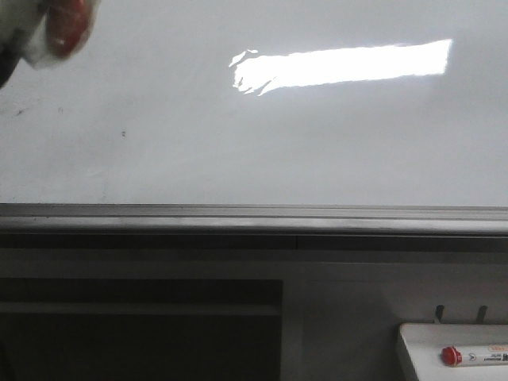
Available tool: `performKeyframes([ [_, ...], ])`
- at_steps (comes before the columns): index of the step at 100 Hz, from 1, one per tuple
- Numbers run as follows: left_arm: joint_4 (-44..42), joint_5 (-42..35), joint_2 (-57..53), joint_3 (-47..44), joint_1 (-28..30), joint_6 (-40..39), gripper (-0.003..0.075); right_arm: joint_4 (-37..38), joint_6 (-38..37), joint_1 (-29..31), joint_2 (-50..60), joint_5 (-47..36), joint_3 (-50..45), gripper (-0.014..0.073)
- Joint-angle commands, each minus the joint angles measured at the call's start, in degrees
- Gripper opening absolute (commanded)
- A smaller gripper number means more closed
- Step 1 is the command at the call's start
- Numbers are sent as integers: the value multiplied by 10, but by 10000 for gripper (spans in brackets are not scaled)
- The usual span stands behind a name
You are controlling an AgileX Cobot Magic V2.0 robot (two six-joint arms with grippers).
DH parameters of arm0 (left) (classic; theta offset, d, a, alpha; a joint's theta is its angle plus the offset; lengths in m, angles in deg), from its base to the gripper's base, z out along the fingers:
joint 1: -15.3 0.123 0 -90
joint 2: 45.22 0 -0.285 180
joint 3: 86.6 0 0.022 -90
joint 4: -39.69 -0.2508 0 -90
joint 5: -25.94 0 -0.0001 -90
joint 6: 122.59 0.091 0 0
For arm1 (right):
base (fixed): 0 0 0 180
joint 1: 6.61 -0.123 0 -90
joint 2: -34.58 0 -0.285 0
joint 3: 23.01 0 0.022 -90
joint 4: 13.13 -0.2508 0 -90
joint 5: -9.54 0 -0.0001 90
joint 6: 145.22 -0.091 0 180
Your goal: Write number 2 on whiteboard
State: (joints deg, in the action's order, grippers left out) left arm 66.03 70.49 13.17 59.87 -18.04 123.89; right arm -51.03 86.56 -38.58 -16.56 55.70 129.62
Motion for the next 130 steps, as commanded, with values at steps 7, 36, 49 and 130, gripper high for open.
performKeyframes([
  [7,14,-18,-6,21,-26,24,-20,-23,41,-51,-72,-20,71,372],
  [36,14,-16,-6,21,-27,24,-20,-18,69,-202,-161,-163,90,371],
  [49,14,-16,-6,21,-27,24,-20,-18,69,-228,-194,-209,90,371],
  [130,15,-25,-6,21,-27,23,-20,-43,69,-232,-274,-179,107,-67],
])
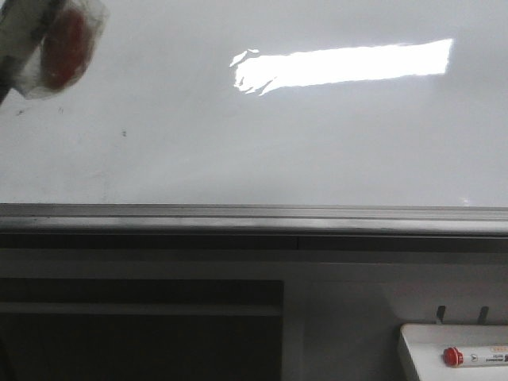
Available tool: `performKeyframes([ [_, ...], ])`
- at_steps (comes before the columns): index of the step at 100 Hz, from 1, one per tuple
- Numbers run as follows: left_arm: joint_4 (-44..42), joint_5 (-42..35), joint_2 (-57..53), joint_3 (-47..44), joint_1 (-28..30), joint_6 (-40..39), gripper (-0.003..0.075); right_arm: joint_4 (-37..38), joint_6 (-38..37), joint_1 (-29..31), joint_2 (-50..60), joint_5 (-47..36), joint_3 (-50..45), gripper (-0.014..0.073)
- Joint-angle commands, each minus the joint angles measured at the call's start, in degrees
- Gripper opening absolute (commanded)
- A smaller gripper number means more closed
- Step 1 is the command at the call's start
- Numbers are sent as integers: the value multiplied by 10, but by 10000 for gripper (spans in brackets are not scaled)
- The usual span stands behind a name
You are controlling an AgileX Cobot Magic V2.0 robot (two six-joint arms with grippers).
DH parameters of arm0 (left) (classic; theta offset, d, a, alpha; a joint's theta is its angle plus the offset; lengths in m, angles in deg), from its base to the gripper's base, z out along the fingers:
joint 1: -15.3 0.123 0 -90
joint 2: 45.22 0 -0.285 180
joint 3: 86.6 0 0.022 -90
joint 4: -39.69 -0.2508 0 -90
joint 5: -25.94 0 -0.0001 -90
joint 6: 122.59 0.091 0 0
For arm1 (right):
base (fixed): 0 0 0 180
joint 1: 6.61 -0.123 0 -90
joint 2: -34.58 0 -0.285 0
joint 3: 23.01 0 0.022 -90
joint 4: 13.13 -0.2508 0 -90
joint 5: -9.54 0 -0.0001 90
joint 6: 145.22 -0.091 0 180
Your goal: Write number 2 on whiteboard
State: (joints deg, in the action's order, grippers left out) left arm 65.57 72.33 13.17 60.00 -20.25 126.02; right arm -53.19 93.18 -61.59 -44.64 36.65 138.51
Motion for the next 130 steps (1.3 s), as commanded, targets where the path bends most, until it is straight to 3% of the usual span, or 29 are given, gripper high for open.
performKeyframes([
  [1,20,-45,-6,20,-5,0,-20,-21,3,-2,5,12,18,-70],
  [15,26,-73,-12,20,-5,-17,16,-21,3,-2,7,4,18,-70],
  [22,32,-81,-19,20,-5,-42,114,-21,3,-2,13,-3,18,-70],
  [37,32,-82,-46,20,-5,-105,409,-21,3,-1,27,-14,18,-70],
  [47,39,-82,-80,20,-5,-109,480,-20,3,-1,32,-28,18,-70],
  [60,38,-82,-141,20,-5,-152,466,-18,3,-1,36,-62,18,-70],
  [71,12,-88,-204,18,0,-223,407,-15,3,11,36,-94,18,-70],
  [97,-149,-99,-349,-27,22,-479,188,-14,3,93,35,-174,18,-71],
  [112,-161,-99,-418,-78,26,-522,-18,5,4,119,26,-197,18,-71],
  [130,-161,-147,-449,-132,26,-569,-20,30,4,120,3,-208,18,-71],
])
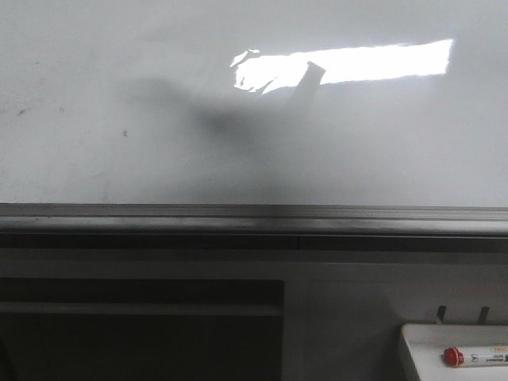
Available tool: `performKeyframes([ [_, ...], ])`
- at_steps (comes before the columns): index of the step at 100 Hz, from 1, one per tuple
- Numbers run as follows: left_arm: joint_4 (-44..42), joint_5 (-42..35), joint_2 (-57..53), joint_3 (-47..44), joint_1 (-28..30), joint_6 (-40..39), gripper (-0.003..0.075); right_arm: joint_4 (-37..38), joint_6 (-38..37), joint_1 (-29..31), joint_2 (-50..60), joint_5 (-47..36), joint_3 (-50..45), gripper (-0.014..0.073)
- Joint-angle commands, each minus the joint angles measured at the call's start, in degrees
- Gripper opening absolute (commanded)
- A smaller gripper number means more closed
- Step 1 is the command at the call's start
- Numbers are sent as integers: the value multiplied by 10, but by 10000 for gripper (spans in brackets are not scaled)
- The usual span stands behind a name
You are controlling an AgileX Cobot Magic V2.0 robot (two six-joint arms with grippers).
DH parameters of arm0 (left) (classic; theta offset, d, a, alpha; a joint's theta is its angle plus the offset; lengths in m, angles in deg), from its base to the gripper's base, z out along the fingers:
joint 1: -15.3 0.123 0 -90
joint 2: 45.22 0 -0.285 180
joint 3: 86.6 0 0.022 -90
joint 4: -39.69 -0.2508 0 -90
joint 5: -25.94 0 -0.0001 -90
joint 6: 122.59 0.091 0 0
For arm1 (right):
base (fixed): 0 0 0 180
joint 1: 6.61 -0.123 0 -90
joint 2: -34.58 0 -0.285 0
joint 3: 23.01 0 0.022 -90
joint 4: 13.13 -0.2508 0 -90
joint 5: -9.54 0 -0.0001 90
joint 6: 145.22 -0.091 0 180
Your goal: Write number 2 on whiteboard
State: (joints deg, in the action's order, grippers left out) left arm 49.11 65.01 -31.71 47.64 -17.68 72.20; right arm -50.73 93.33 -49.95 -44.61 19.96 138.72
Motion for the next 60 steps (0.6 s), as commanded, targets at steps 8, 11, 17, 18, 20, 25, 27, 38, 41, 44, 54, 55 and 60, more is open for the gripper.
performKeyframes([
  [8,5,-100,-2,-23,1,-32,-20,4,2,4,-10,-33,16,-71],
  [11,5,-108,-2,-27,1,-32,-20,4,2,4,-16,-29,16,-71],
  [17,5,-119,-2,-33,1,-32,-20,4,2,4,-23,-25,16,-71],
  [18,5,-120,-2,-33,1,-32,-20,4,2,4,-24,-25,16,-71],
  [20,5,-120,-2,-34,1,-32,-20,4,2,4,-26,-25,16,-71],
  [25,5,-122,-2,-35,1,-32,-20,4,2,4,-30,-27,16,-71],
  [27,5,-122,-2,-35,1,-32,-20,4,2,4,-31,-28,16,-71],
  [38,5,-122,-2,-36,1,-32,-20,4,2,4,-38,-31,16,-71],
  [41,5,-122,-2,-36,1,-32,-20,4,2,4,-40,-32,16,-71],
  [44,5,-122,-2,-36,1,-32,-20,4,2,4,-44,-32,16,-71],
  [54,5,-122,-2,-36,1,-32,-20,4,2,4,-55,-32,17,-71],
  [55,5,-122,-2,-36,1,-32,-20,4,2,4,-56,-32,17,-71],
  [60,5,-122,-2,-36,1,-32,-20,4,2,4,-63,-34,18,-71],
])
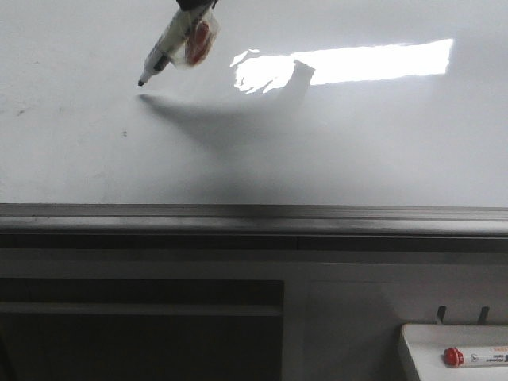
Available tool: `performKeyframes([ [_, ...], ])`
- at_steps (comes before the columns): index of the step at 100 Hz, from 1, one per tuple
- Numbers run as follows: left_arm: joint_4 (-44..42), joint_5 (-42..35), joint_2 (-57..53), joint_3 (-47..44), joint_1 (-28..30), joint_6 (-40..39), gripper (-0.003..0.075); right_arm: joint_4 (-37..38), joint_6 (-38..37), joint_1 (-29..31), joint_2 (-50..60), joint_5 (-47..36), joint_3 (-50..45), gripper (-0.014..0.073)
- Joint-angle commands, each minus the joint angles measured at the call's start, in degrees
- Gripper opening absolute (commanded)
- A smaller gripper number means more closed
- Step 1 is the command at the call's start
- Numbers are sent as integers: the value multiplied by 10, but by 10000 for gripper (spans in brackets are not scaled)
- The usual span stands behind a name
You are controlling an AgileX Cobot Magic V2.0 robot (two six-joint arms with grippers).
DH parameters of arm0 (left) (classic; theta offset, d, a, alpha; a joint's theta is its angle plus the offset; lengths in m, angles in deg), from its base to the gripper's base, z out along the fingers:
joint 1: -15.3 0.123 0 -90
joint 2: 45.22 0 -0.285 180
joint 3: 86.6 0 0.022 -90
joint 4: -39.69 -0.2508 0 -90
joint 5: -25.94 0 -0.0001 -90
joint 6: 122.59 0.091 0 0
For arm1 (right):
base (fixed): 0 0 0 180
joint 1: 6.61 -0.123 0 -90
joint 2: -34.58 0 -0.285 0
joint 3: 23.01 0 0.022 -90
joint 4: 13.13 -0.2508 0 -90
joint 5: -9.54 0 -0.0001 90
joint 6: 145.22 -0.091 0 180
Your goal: Write number 2 on whiteboard
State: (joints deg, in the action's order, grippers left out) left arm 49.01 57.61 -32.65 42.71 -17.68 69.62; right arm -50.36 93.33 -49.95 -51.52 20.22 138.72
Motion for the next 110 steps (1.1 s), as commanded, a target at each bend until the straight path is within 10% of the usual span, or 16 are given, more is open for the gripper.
performKeyframes([
  [1,6,-48,7,13,1,-7,-20,0,2,4,7,-38,18,-71],
  [63,11,-46,7,13,1,-7,-20,0,2,60,9,-97,19,-71],
  [110,11,-46,7,13,1,-7,-20,3,-6,143,65,101,10,-68],
])
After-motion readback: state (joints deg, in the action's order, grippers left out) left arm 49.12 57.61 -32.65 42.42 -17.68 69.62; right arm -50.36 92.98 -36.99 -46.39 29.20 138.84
